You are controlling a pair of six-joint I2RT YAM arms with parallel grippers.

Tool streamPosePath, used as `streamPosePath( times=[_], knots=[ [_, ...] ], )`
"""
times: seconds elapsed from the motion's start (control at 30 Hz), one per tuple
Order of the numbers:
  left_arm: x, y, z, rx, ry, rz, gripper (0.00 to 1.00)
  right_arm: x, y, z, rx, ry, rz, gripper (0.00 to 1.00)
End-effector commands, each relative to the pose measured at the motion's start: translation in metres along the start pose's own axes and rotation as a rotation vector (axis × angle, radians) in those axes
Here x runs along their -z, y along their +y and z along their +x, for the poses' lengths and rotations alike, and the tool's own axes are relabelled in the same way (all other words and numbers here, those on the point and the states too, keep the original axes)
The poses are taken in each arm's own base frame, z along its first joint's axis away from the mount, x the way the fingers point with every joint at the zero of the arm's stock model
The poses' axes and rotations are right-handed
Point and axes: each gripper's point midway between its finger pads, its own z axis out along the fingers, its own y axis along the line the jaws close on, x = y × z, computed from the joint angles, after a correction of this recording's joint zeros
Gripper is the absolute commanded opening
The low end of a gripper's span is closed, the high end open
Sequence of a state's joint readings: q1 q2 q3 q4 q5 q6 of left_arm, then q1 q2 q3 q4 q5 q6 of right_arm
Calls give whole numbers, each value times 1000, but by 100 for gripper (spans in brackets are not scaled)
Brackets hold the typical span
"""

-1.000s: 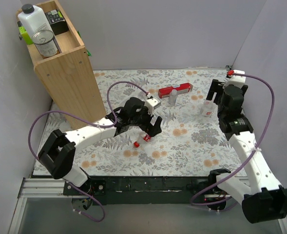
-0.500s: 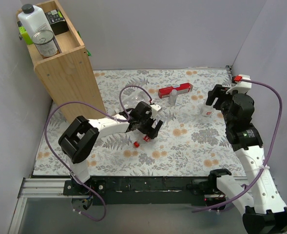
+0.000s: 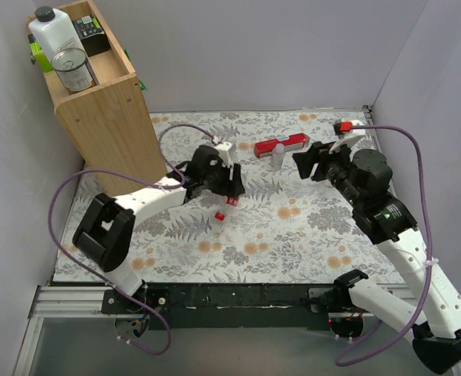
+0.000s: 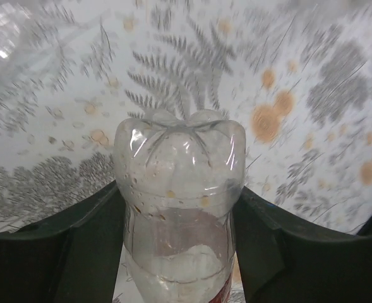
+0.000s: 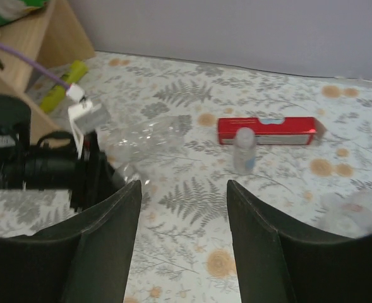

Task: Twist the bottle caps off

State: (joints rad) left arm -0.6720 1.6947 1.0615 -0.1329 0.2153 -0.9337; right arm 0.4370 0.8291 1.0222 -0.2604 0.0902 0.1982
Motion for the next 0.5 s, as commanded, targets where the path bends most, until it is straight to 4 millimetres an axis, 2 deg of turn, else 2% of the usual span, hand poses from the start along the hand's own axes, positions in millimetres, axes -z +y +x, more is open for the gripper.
streamPosePath(
  times=[0.0,0.03,0.1,0.13,0.17,0.2,0.23,0.27,0.33,0.47],
  knots=[
    [65,-20,-100,176,-317,184,53,-8,61,0,-12,17,-150,63],
    [70,-22,-108,193,-340,204,53,-12,80,13,-23,51,-191,63],
    [85,-22,-129,254,-410,246,53,-16,97,38,-35,110,-226,63],
    [88,-20,-130,277,-423,253,53,-18,113,55,-44,157,-270,63],
    [95,-17,-140,289,-482,269,53,-20,123,60,-80,162,-299,63],
    [104,-18,-145,334,-513,287,53,-20,130,68,-98,179,-320,63],
    [104,-16,-139,362,-516,297,53,-21,138,87,-105,222,-356,64],
    [110,-17,-146,367,-556,317,53,-22,143,88,-131,220,-376,65],
    [118,-20,-147,405,-578,344,53,-26,148,103,-140,258,-389,68],
    [128,-24,-145,436,-615,386,53,-33,155,118,-152,308,-405,71]
  ],
)
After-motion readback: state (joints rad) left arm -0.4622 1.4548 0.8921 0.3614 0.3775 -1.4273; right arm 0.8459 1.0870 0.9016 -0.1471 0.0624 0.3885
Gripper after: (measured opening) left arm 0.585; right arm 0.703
